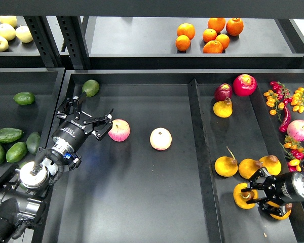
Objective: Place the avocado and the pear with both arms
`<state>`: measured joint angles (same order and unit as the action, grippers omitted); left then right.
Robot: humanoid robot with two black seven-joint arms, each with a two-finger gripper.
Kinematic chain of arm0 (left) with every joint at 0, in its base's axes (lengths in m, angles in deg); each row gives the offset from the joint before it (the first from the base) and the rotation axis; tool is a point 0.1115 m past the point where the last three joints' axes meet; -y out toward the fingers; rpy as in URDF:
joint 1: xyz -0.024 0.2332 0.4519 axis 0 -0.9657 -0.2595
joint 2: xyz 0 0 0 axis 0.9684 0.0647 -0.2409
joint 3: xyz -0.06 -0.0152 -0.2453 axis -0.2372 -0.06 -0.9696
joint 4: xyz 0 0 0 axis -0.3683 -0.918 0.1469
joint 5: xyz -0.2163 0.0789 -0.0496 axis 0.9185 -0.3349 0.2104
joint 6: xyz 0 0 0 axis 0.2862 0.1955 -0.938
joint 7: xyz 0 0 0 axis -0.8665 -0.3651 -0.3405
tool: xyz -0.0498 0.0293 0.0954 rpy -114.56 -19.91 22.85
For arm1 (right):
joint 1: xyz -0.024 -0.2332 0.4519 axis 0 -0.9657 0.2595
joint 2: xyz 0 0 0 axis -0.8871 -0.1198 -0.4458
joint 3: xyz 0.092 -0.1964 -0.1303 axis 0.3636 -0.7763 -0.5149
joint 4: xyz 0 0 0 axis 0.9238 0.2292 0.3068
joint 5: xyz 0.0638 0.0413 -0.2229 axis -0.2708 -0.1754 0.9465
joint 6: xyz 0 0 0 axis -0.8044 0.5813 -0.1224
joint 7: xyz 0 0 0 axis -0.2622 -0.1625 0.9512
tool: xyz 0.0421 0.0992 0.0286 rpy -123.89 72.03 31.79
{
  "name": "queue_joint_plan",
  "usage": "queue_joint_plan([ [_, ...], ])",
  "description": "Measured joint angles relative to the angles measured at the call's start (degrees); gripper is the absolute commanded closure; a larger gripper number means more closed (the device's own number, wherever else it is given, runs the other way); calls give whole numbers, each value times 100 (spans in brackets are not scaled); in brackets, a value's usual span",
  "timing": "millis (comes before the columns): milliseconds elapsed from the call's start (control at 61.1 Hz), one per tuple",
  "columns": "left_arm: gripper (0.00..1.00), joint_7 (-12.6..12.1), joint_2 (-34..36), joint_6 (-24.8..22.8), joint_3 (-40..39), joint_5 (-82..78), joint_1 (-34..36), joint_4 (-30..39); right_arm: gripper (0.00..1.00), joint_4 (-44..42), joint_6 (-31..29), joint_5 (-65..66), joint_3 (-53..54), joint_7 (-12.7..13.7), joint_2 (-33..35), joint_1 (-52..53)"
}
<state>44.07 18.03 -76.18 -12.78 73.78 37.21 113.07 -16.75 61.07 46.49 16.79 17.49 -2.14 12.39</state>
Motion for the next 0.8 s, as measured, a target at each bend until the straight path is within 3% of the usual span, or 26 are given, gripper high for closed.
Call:
queue_joint_plan([
  [262,1,0,0,0,0,0,0,-4,82,-183,0,7,3,0,-189,-140],
  [294,1,0,0,0,0,0,0,-6,78,-209,0,8,2,0,-201,-151],
  [311,1,0,0,0,0,0,0,-7,64,-223,0,8,2,0,-206,-156],
  [425,1,0,0,0,0,0,0,-13,48,-309,0,9,2,0,-246,-172],
  [540,1,0,0,0,0,0,0,-16,39,-321,0,9,10,0,-253,-170],
  [703,1,0,0,0,0,0,0,-15,33,-277,0,-22,21,0,-250,-131],
  [802,1,0,0,0,0,0,0,-8,22,-230,0,-45,86,0,-239,-126],
])
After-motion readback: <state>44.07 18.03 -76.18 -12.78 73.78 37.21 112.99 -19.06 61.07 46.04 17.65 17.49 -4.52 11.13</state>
